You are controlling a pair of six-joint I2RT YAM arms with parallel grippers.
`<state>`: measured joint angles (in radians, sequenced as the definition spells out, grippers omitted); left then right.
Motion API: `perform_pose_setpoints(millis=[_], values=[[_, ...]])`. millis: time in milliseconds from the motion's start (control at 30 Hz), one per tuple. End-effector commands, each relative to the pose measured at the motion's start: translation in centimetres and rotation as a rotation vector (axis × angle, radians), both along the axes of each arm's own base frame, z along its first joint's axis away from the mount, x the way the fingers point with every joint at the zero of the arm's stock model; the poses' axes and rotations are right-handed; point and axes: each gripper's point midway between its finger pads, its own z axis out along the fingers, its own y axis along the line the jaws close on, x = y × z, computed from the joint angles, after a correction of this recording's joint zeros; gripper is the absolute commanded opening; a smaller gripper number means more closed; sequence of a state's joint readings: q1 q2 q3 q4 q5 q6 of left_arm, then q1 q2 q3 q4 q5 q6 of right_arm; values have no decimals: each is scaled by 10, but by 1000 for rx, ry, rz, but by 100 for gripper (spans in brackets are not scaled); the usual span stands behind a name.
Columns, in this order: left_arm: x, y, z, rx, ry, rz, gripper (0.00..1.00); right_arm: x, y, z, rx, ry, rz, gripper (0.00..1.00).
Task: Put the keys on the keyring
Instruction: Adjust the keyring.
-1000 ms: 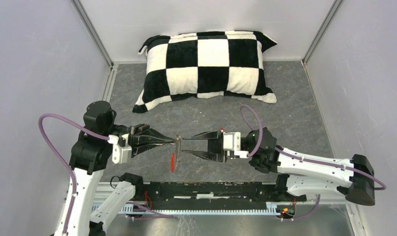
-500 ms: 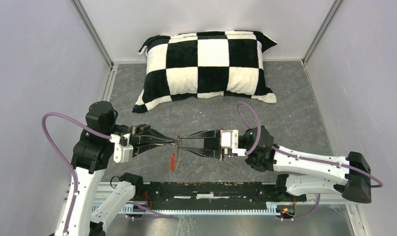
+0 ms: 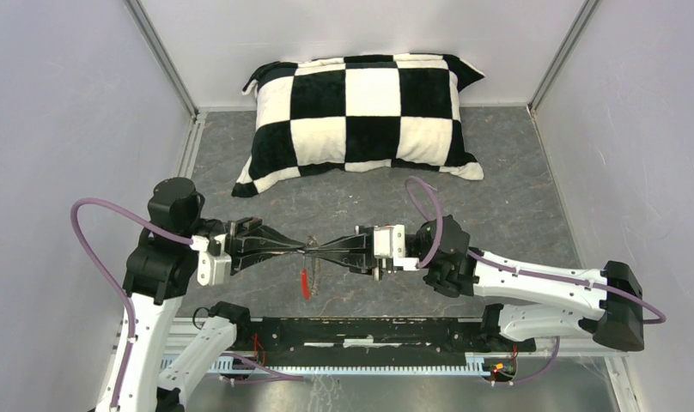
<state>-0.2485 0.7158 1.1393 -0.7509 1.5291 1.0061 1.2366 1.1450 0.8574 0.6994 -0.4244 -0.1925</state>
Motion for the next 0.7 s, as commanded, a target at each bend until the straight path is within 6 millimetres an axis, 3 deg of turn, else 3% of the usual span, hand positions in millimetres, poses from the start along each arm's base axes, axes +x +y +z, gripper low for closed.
perform_pose_setpoints(millis=[0, 33, 133, 233, 367, 667], values=[[-20, 1, 7, -28, 22, -104, 2, 3, 3, 20, 2, -6, -20, 1], [-20, 1, 6, -26, 24, -100, 4, 6, 5, 19, -28, 1, -35, 1], [-11, 1, -4, -6, 29, -40, 30, 16, 5, 8, -116, 18, -88, 0], [3, 2, -18, 17, -4, 48, 36, 25, 1, -8, -214, 41, -144, 1], [13, 2, -29, 38, 9, 95, 36, 29, -2, -22, -312, 51, -170, 1], [17, 0, -33, 54, 90, 91, 21, 30, 1, -23, -385, 35, -168, 1]])
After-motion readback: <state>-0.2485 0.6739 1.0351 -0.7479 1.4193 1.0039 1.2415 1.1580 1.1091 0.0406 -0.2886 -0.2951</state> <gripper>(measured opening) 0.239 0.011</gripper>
